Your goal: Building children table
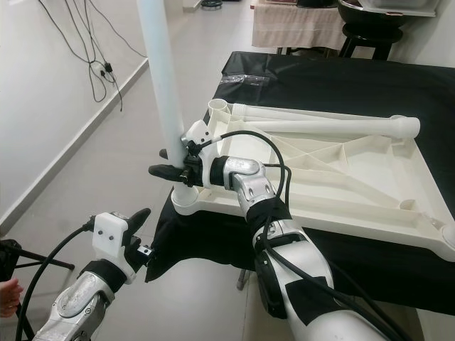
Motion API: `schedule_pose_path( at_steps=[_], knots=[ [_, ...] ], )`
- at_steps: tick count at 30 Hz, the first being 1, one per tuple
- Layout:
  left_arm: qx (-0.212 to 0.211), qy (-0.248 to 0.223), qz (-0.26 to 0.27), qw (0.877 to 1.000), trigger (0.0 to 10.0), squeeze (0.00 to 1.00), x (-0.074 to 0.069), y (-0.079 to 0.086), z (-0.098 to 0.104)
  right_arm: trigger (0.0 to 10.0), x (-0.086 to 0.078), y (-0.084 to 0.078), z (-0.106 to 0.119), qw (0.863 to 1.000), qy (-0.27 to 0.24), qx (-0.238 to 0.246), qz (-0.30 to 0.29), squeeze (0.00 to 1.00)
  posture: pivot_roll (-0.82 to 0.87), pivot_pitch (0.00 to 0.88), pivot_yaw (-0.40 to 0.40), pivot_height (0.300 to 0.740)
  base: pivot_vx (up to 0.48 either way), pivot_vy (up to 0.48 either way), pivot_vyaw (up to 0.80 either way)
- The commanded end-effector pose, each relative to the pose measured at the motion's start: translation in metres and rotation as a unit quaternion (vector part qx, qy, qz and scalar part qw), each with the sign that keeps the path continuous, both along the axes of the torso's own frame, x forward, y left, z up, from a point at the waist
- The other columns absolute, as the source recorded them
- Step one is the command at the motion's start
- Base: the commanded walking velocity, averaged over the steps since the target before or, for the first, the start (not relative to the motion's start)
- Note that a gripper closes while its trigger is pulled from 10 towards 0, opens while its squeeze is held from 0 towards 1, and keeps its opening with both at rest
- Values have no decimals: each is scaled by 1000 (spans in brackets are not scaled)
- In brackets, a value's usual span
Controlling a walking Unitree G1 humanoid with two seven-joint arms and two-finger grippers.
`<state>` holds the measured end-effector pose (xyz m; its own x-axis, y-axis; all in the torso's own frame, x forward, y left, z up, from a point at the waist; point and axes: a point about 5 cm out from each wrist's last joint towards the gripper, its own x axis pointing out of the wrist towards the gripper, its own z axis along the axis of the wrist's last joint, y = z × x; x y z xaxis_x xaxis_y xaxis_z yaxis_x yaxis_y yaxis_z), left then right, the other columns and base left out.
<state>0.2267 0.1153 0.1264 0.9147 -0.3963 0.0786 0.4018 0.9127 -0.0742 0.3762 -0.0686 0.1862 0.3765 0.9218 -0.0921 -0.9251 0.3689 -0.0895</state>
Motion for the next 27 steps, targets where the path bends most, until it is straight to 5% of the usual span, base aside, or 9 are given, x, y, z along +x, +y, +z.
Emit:
schedule_pose_path(
  at_steps=[1, 3, 5, 6, 9, 10, 22, 23, 27],
  knots=[
    [0, 7, 4, 1000, 10000, 0, -1, 0, -4, 0, -4, -2, -17, 999, 25, -20, 4, 0, -5, 77, 3, 740, 0, 0, 0],
    [-1, 7, 4, 1000, 10000, 0, 0, 0, -3, 0, -5, -10, -22, 999, 12, -39, -10, 0, -9, 81, -1, 740, 0, 0, 0],
    [-2, 6, 4, 1000, 10000, 0, -1, 2, -3, 0, -4, -15, -36, 990, 15, -50, -135, 0, -30, 90, -13, 740, 0, 0, 0],
    [-3, 6, 5, 1000, 10000, 0, -1, 3, -2, 0, -28, -6, -61, 971, 65, -33, -227, 0, -33, 91, -4, 740, 0, 0, 0],
    [-3, 6, 5, 1000, 10000, 0, -1, 3, -2, 0, -28, -6, -61, 971, 65, -33, -227, 0, -33, 91, -4, 740, 0, 0, 0],
    [-4, 7, 5, 1000, 10000, 0, 0, 5, -3, 0, -52, -1, -71, 958, 62, -46, -276, 0, -51, 111, 22, 740, 0, 0, 0],
    [-3, 4, 14, 1000, 10000, 0, 2, 7, -3, 0, -8, -12, -44, 924, 40, 1, -380, 0, -29, 85, 2, 740, 0, 0, 0],
    [-3, 5, 12, 1000, 10000, 0, 2, 6, -3, 10000, -5, -12, -39, 926, 33, -1, -375, 24, -27, 85, 3, 740, 0, 0, 0],
    [-3, 6, 9, 1000, 10000, 0, 3, 6, -3, 10000, -8, -11, -31, 925, 26, -8, -379, 24, -27, 85, 3, 740, 0, 0, 0]
  ],
)
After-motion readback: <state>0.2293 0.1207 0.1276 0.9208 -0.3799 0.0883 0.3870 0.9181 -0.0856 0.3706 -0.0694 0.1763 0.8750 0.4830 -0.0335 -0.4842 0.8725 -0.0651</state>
